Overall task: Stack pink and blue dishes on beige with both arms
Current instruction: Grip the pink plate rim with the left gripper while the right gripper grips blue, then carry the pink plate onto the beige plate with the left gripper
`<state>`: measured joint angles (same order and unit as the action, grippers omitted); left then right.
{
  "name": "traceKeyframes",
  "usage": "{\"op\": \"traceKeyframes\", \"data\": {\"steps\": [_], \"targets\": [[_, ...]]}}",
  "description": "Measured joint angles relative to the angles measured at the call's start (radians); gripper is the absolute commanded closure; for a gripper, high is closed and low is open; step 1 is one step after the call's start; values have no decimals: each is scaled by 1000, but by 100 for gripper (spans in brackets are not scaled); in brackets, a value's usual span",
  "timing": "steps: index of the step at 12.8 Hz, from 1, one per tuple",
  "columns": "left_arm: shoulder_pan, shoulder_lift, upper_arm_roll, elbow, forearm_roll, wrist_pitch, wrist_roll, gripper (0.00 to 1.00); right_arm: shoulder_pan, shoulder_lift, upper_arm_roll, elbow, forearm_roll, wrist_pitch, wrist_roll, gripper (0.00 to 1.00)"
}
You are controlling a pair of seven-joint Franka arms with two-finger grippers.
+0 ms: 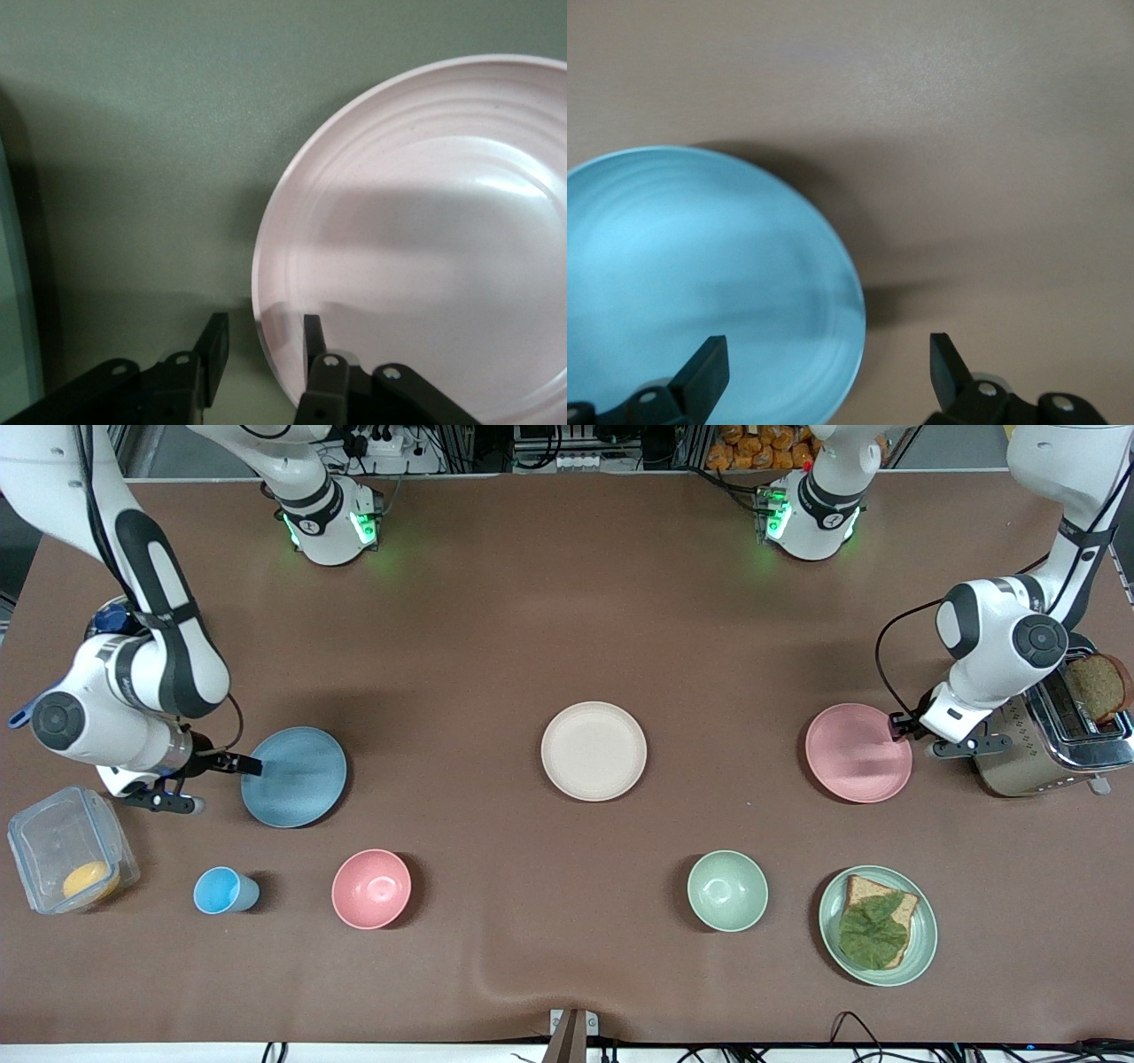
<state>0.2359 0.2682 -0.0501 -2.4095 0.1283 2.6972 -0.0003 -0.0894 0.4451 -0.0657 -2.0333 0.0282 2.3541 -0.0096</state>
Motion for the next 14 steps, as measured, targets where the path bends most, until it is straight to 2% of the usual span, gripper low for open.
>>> {"op": "traceKeyframes", "data": {"steps": [1, 2, 3, 4, 5, 6, 11, 14], "targets": [[0, 3, 0, 0, 0, 1, 0, 62, -9, 41, 0, 0, 0, 41, 0, 0], [0, 7, 0, 0, 0, 2, 0, 62, -16, 80, 0, 1, 0, 72, 0, 16], [0, 12, 0, 1, 0, 4, 0, 62, -19, 105, 0, 3, 0, 89, 0, 68], [0, 18, 0, 1, 0, 10, 0, 71, -19, 111, 0, 9, 0, 91, 0, 97], [0, 25, 0, 2, 0, 15, 0, 92, -19, 108, 0, 14, 0, 88, 1, 100], [0, 30, 0, 2, 0, 19, 0, 100, -19, 106, 2, 19, 0, 87, 1, 100], [1, 19, -13, 18, 0, 28, 0, 100, -17, 96, 13, 35, 0, 53, 3, 100], [2, -39, -106, 32, 0, 29, -47, 100, -11, 60, 17, 46, 0, -7, 4, 100]]}}
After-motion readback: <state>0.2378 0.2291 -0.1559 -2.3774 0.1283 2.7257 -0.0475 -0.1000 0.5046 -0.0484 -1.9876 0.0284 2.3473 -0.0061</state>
